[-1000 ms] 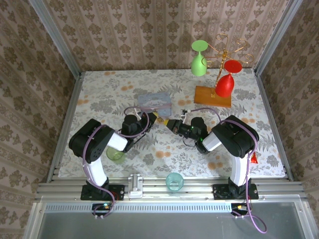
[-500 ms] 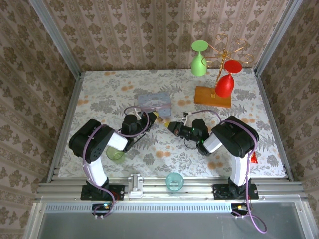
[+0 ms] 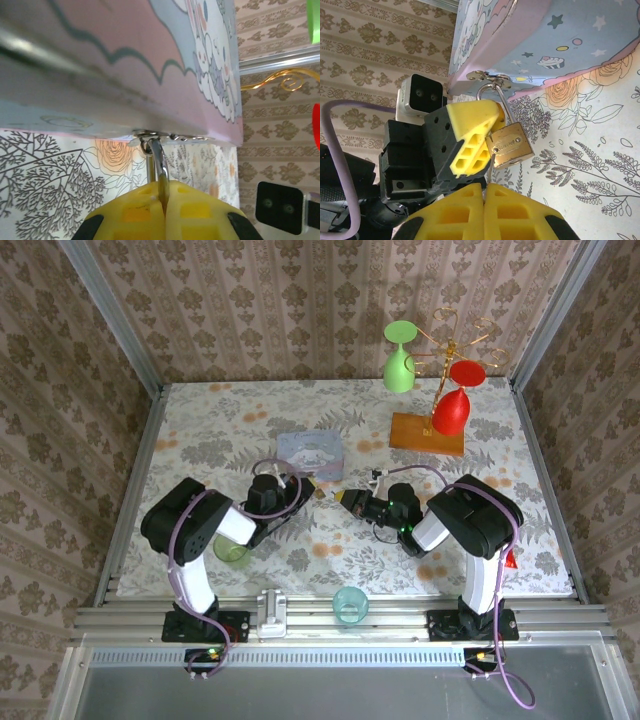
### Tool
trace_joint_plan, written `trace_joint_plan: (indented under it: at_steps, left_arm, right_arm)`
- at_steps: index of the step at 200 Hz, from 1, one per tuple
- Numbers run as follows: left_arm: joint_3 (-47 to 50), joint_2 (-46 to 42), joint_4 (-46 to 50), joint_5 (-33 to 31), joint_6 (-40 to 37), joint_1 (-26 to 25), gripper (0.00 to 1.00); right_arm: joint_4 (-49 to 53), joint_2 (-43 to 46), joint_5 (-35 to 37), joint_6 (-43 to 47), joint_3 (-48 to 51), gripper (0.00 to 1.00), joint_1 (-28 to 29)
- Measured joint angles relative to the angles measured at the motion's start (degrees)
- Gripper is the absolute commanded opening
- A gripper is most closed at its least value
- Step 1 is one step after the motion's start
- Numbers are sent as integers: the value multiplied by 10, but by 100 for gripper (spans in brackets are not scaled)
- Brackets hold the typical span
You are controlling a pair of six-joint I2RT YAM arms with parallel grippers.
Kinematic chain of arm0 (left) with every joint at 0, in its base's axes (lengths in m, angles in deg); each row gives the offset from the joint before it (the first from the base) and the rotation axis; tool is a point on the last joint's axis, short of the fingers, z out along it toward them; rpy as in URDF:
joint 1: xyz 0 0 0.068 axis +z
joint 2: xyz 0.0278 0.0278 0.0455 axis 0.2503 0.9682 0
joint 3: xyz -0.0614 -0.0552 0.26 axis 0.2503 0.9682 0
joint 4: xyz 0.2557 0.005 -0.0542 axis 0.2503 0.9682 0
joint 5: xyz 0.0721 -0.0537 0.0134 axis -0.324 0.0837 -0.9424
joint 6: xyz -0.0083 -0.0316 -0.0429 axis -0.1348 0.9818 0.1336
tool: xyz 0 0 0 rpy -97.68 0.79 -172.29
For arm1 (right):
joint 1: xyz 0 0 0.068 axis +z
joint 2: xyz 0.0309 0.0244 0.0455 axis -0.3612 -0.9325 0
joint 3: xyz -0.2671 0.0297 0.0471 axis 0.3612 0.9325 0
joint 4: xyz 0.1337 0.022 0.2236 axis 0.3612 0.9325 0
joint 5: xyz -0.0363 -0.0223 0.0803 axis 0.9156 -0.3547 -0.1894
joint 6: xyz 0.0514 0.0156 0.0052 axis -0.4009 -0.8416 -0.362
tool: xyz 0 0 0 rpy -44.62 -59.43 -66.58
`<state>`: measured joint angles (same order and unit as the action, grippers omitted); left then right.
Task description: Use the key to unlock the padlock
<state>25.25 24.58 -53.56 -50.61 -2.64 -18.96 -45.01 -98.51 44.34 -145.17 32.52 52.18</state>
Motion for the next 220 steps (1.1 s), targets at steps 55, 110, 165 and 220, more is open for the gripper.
trace_joint_plan:
  at_steps: [55, 110, 165, 220]
  left_arm:
    - [-17, -39, 124, -10, -110, -13, 20]
    - [-31, -47, 198, -28, -165, -18, 29]
    - [-38, -42, 198, -23, -179, -21, 32]
    - [-56, -36, 220, -28, -208, -33, 30]
  right_arm:
    - [0, -1, 0, 0, 0, 0, 0]
    - [3, -9, 0, 0, 0, 0, 0]
    - [3, -9, 0, 0, 0, 0, 0]
    - [4, -13, 0, 0, 0, 0, 0]
